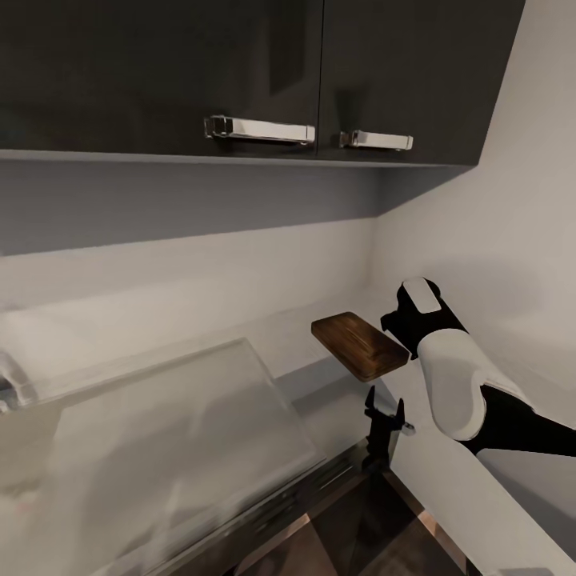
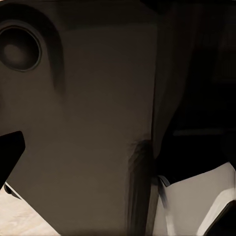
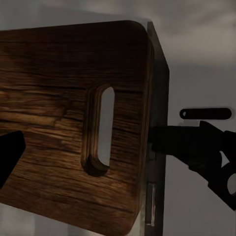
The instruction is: In the kitchen, take the Vidalia onion out of the sink, dice it on the chopping board with the paring knife, put the diced onion into the bowl on the countertop, then place both the paring knife and the chopping board into the sink.
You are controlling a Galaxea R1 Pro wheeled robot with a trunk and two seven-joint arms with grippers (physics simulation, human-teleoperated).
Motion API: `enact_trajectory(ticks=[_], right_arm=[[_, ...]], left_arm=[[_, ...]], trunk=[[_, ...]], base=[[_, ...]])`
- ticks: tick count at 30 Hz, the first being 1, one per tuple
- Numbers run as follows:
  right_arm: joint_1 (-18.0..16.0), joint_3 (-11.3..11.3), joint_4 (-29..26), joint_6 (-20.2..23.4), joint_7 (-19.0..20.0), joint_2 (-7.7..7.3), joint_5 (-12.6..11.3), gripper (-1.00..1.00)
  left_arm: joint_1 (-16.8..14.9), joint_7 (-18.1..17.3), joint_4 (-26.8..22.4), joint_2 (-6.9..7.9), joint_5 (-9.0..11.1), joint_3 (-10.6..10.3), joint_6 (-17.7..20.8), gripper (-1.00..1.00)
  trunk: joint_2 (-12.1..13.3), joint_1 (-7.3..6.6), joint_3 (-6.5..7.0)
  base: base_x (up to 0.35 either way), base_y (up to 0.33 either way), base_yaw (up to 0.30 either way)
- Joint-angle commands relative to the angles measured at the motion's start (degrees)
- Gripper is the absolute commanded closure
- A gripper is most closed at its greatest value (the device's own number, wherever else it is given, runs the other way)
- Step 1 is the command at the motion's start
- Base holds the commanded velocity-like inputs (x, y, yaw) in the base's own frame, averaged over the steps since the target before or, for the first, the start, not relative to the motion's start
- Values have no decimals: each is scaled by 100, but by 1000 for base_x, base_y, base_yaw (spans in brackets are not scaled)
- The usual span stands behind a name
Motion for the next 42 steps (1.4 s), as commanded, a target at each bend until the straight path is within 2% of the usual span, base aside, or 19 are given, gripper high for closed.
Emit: enact_trajectory(ticks=[1,13,42], right_arm=[[-3,-25,-12,49,-24,5,0,-100],[-3,-25,-12,58,-24,5,0,-100],[-3,-25,-12,59,-24,5,0,-100]], left_arm=[[-1,-3,-1,0,9,0,-14,-100],[-1,1,-1,1,9,0,-14,-100],[-1,1,-1,-1,10,0,-14,-100]], trunk=[[-3,0,-12],[-3,0,-117],[1160,-637,132]], base=[[0,0,0],[0,0,0],[0,0,0]])
